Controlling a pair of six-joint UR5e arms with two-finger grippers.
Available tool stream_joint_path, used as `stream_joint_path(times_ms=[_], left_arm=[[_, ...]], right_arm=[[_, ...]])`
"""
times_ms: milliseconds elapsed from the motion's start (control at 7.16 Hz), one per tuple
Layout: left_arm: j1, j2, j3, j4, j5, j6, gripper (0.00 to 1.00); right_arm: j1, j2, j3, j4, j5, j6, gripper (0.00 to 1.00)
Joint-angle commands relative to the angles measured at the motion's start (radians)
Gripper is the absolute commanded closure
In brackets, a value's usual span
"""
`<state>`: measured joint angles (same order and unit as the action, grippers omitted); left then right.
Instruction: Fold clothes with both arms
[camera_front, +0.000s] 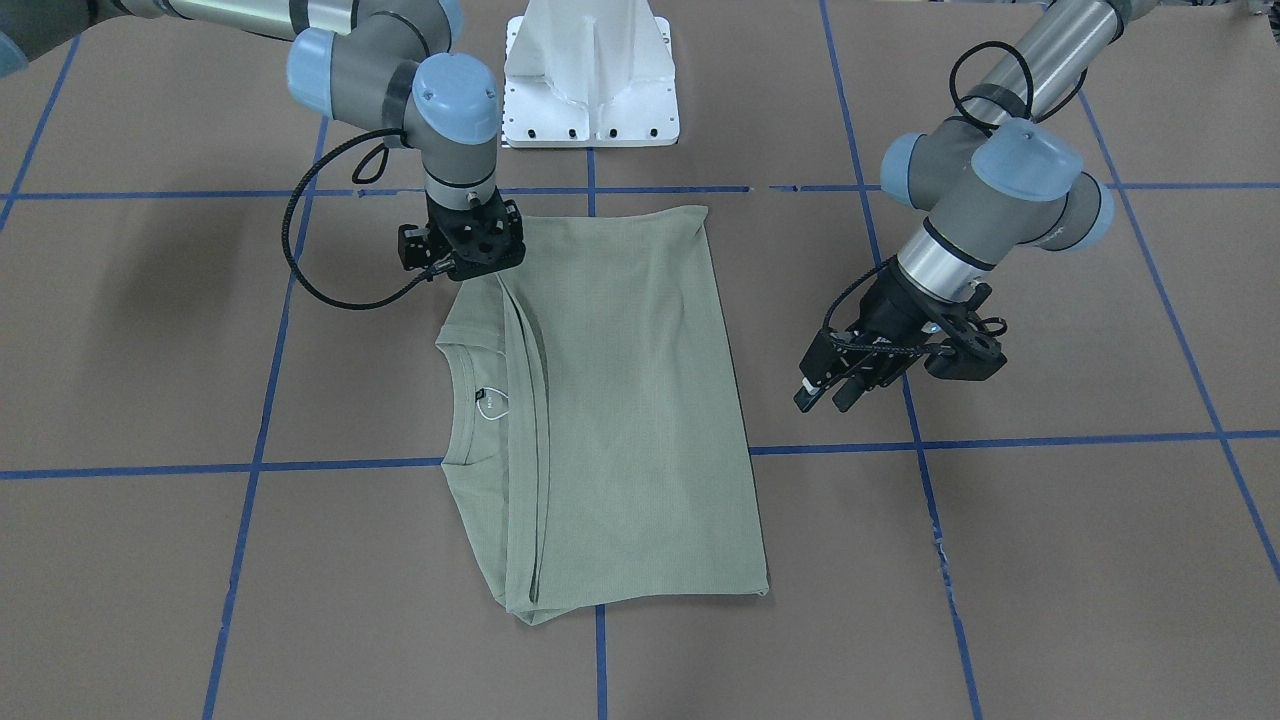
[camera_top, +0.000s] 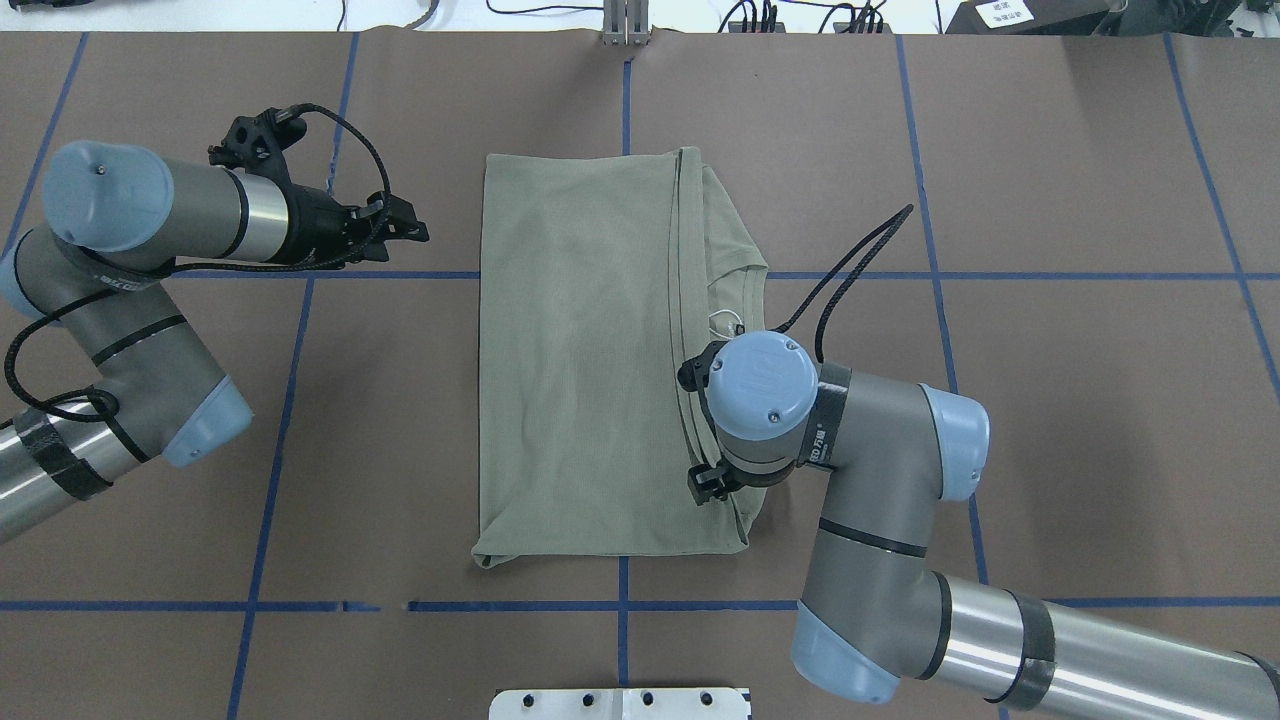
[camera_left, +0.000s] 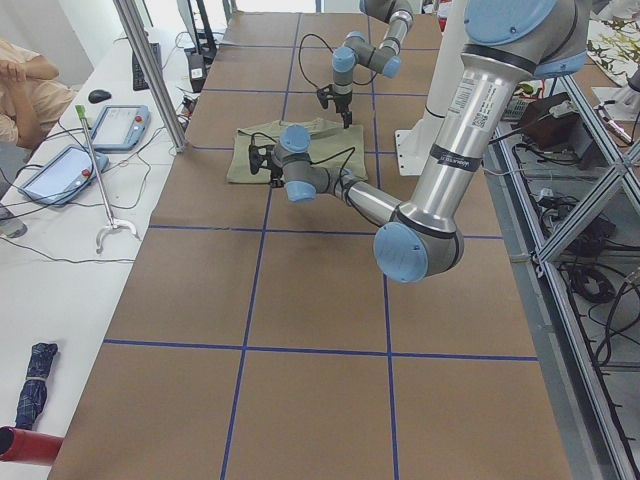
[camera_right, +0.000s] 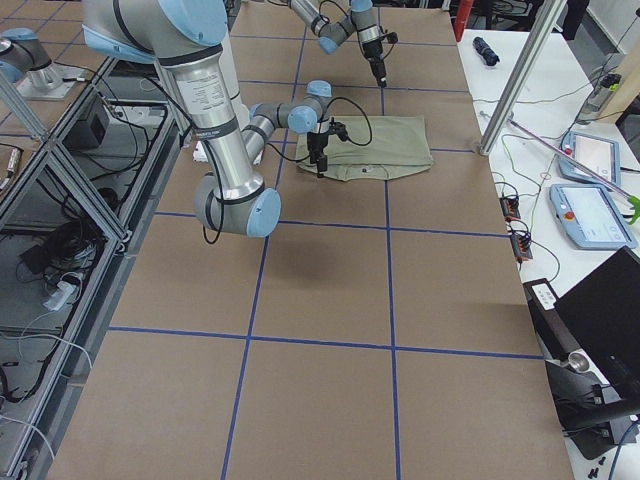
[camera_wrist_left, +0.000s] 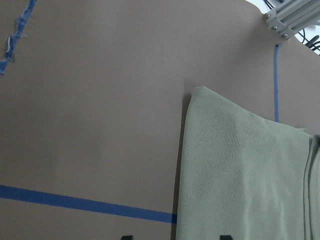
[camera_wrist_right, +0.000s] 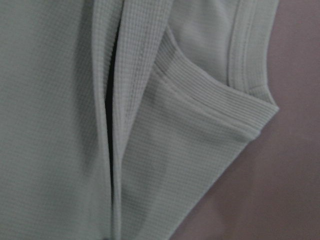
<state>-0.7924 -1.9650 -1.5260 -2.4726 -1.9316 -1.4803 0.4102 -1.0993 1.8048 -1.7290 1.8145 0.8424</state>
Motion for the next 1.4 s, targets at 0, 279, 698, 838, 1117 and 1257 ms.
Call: stream_joint_path(times_ms=[0, 279, 698, 838, 1117, 1257], left_arm=[[-0.002, 0.0, -0.003, 0.0, -0.001, 0.0, 0.34], [-0.002, 0.0, -0.008, 0.0, -0.001, 0.0, 0.34], [-0.002, 0.0, -0.008, 0.0, -0.001, 0.0, 0.34], [-0.002, 0.0, -0.008, 0.0, -0.001, 0.0, 0.34], [-0.002, 0.0, -0.008, 0.0, 0.0, 0.0, 0.34], [-0.001, 0.0, -0.008, 0.0, 0.0, 0.0, 0.34]], right_arm=[[-0.005, -0.146, 0.151, -0.003, 0.002, -0.006, 0.0], [-0.014, -0.012, 0.095, -0.029, -0.004, 0.077, 0.0], [-0.036, 0.049, 0.091, 0.062, -0.036, 0.501, 0.0], [-0.036, 0.053, 0.068, 0.075, -0.075, 0.485, 0.0], [-0.009, 0.152, -0.086, 0.095, -0.142, 0.411, 0.0], [0.004, 0.156, -0.111, 0.103, -0.144, 0.367, 0.0]])
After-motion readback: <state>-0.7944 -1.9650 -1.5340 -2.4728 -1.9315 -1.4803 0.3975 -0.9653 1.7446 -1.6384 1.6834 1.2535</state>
